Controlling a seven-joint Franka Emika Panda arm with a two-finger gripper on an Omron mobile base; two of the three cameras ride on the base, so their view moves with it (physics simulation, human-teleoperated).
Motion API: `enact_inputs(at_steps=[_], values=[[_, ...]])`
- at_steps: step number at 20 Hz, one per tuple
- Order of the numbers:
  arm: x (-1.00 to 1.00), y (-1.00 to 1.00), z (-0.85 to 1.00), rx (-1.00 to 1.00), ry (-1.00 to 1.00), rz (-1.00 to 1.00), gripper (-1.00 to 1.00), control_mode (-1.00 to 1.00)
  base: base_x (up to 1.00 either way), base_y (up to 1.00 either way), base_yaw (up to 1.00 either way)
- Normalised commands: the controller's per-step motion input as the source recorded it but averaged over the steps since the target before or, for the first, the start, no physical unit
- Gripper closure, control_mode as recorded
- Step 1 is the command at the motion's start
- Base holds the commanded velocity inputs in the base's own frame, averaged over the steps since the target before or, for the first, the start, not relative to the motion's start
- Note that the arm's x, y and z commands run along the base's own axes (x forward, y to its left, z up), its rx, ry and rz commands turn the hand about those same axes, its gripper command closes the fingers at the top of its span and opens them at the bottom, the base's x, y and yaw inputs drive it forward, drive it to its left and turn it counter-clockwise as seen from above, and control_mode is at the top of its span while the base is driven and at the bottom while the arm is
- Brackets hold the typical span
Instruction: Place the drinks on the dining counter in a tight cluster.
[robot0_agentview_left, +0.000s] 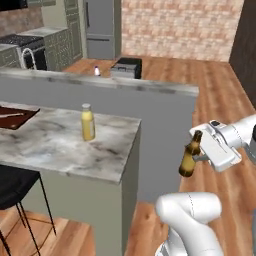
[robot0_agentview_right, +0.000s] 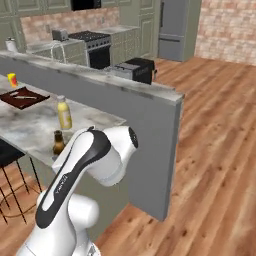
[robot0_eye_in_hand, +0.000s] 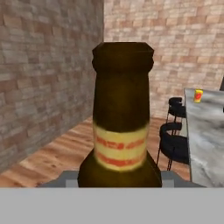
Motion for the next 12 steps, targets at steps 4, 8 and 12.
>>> enact_inputs(at_steps=[4,8,12], values=[[0.00,0.00,0.00,0.00,0.00,0.00,1.00,1.00,0.00,1.00,-0.12],[0.00,0.00,0.00,0.00,0.00,0.00,1.00,1.00,0.00,0.71,-0.21],[0.00,0.00,0.00,0.00,0.00,0.00,1.00,1.00,0.00,0.41,-0.37]])
